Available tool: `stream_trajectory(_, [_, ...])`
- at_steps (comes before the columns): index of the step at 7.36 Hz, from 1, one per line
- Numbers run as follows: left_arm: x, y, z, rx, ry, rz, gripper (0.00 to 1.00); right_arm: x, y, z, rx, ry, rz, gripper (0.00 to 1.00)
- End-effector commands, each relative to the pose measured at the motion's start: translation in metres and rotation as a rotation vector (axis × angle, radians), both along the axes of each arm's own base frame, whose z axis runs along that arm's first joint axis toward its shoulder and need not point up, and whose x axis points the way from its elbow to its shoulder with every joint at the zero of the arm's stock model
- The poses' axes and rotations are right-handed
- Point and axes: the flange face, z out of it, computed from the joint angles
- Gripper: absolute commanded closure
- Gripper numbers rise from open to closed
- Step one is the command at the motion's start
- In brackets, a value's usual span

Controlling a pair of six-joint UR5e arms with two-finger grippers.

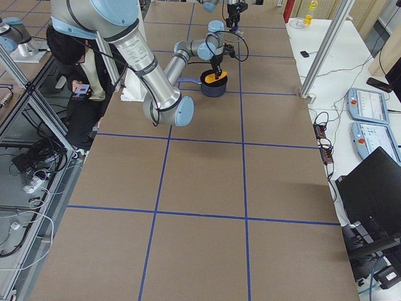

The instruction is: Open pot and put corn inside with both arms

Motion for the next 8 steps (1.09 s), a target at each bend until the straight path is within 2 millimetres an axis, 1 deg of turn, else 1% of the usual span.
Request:
stream_trajectory(1, [-0.002, 0.001, 0.002, -0.003, 0.009, 0.006, 0.32, -0.010, 0.008, -0.001, 0.003, 0.006, 0.005, 0.61])
stream_trajectory(2, [-0.002, 0.001, 0.005, 0.007, 0.007, 0.013, 0.32, -0.012, 0.009, -0.002, 0.003, 0.006, 0.006, 0.42])
stream_trajectory(3, [-0.007, 0.006, 0.017, -0.003, 0.006, 0.026, 0.32, -0.012, 0.007, -0.005, 0.022, 0.013, 0.032, 0.00])
stream_trajectory(5, [-0.010, 0.012, 0.043, 0.016, 0.016, 0.026, 0.32, -0.008, 0.007, -0.008, 0.029, 0.006, 0.037, 0.00])
stream_trajectory(6, [-0.011, 0.017, 0.059, 0.020, 0.018, 0.029, 0.32, 0.001, -0.001, -0.012, 0.035, -0.002, 0.051, 0.00])
stream_trajectory(7, [-0.012, 0.020, 0.070, 0.025, 0.022, 0.028, 0.32, 0.011, -0.011, -0.013, 0.044, -0.005, 0.061, 0.00])
stream_trajectory(8, [-0.015, 0.025, 0.076, 0.029, 0.024, 0.028, 0.32, 0.021, -0.020, -0.015, 0.044, -0.011, 0.074, 0.00])
